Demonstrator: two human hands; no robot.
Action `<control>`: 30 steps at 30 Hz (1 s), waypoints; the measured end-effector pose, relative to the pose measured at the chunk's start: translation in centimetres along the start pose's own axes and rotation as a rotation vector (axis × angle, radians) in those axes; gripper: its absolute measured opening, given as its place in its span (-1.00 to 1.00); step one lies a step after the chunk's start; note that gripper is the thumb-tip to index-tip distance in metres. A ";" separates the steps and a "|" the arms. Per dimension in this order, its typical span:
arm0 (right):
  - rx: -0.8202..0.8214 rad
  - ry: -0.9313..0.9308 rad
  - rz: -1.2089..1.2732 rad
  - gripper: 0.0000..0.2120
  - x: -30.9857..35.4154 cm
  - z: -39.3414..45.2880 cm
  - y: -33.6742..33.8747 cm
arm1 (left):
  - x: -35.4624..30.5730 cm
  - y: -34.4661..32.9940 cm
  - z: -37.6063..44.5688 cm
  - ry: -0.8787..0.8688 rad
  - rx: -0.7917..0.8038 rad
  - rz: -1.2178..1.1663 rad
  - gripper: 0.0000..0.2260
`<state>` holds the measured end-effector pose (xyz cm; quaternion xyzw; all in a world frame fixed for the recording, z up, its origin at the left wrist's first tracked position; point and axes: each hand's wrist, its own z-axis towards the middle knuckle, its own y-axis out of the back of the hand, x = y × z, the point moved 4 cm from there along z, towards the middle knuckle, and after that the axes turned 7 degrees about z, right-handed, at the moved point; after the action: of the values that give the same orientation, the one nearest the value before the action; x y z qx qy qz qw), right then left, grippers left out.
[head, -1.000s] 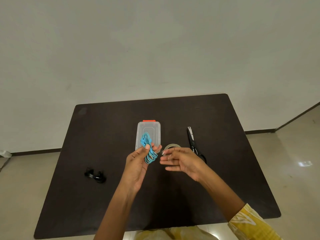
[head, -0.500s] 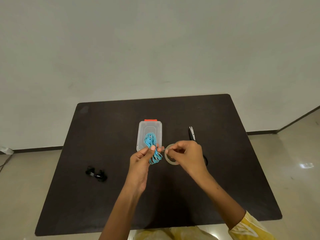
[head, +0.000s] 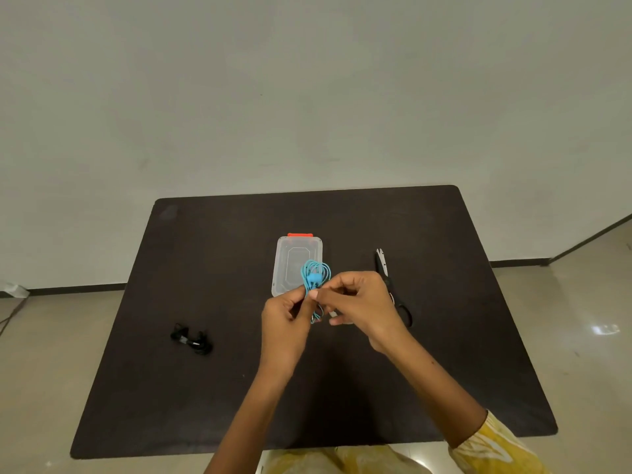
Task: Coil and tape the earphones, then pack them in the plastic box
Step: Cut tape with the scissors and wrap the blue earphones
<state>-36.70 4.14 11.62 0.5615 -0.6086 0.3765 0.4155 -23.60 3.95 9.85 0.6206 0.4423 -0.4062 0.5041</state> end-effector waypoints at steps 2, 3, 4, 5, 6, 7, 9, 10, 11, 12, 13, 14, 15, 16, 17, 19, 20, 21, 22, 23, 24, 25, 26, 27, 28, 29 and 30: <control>-0.001 -0.017 0.005 -0.91 0.0 0.1 0.0 | -0.1 0.2 0.0 -0.018 0.000 0.085 -0.85; -0.005 -0.017 0.012 -0.92 0.0 0.1 0.1 | -0.1 0.1 0.0 -0.027 0.012 0.106 -0.85; -0.007 -0.016 0.016 -0.93 0.0 0.2 0.2 | -0.1 0.0 -0.1 -0.034 0.028 0.115 -0.86; -0.005 -0.018 0.015 -0.94 0.1 0.2 0.4 | -0.2 0.0 -0.1 -0.037 0.043 0.116 -0.86; 0.002 -0.025 0.011 -0.94 0.1 0.2 0.4 | -0.2 -0.1 -0.2 -0.036 0.055 0.120 -0.86; 0.011 -0.037 0.010 -0.95 0.1 0.2 0.5 | -0.2 -0.1 -0.2 -0.032 0.069 0.123 -0.86; 0.020 -0.063 0.019 -0.95 0.0 0.2 0.7 | -0.4 -0.1 -0.1 -0.046 0.128 0.135 -0.85; 0.021 -0.073 0.026 -0.94 0.0 0.1 0.8 | -0.4 0.0 -0.1 -0.065 0.175 0.131 -0.85; 0.024 -0.080 0.033 -0.94 0.0 0.0 0.9 | -0.6 0.0 0.0 -0.084 0.227 0.121 -0.85; 0.024 -0.085 0.039 -0.94 -0.1 0.0 1.0 | -0.7 0.1 0.0 -0.102 0.280 0.104 -0.85; 0.023 -0.090 0.044 -0.94 -0.1 -0.1 1.1 | -0.8 0.2 0.0 -0.116 0.331 0.078 -0.84; 0.021 -0.092 0.049 -0.94 -0.1 -0.1 1.1 | -0.9 0.2 -0.1 -0.127 0.371 0.043 -0.83; 0.020 -0.092 0.053 -0.94 -0.1 -0.2 1.2 | -1.0 0.1 -0.1 -0.132 0.396 0.001 -0.81; 0.021 -0.088 0.053 -0.93 -0.1 -0.2 1.2 | -0.9 0.1 -0.2 -0.130 0.401 -0.039 -0.80; 0.020 -0.083 0.048 -0.92 0.0 -0.2 1.2 | -0.9 0.0 -0.3 -0.119 0.393 -0.074 -0.79; 0.013 -0.072 0.031 -0.91 0.1 -0.2 1.2 | -0.7 -0.3 -0.3 -0.074 0.352 -0.133 -0.77; 0.010 -0.068 0.023 -0.91 0.0 -0.2 1.2 | -0.5 -0.4 -0.4 -0.043 0.320 -0.160 -0.76; 0.008 -0.066 0.021 -0.91 0.0 -0.2 1.2 | -0.3 -0.5 -0.4 -0.006 0.289 -0.191 -0.74; 0.007 -0.068 0.027 -0.91 0.0 -0.2 1.1 | -0.1 -0.6 -0.4 0.036 0.263 -0.231 -0.70; 0.011 -0.075 0.037 -0.91 0.0 -0.2 1.1 | 0.1 -0.7 -0.4 0.083 0.243 -0.279 -0.67; 0.019 -0.088 0.048 -0.91 0.0 -0.2 1.1 | 0.3 -0.7 -0.4 0.126 0.227 -0.329 -0.65; 0.032 -0.105 0.057 -0.91 0.1 -0.3 1.1 | 0.4 -0.7 -0.4 0.162 0.214 -0.374 -0.66; 0.049 -0.124 0.063 -0.90 0.1 -0.3 1.2 | 0.4 -0.6 -0.4 0.186 0.202 -0.408 -0.69; 0.067 -0.140 0.065 -0.89 0.2 -0.3 1.3 | 0.4 -0.6 -0.4 0.198 0.190 -0.430 -0.72; 0.083 -0.153 0.062 -0.88 0.3 -0.3 1.5 | 0.4 -0.6 -0.4 0.202 0.176 -0.438 -0.75; 0.090 -0.164 0.056 -0.87 0.4 -0.3 1.6 | 0.3 -0.6 -0.4 0.202 0.159 -0.434 -0.77; 0.088 -0.176 0.051 -0.86 0.5 -0.2 1.7 | 0.2 -0.6 -0.4 0.199 0.141 -0.423 -0.78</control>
<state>-38.42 4.33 12.15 0.5947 -0.6396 0.3623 0.3256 -24.11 4.46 9.57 0.5847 0.5806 -0.4694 0.3174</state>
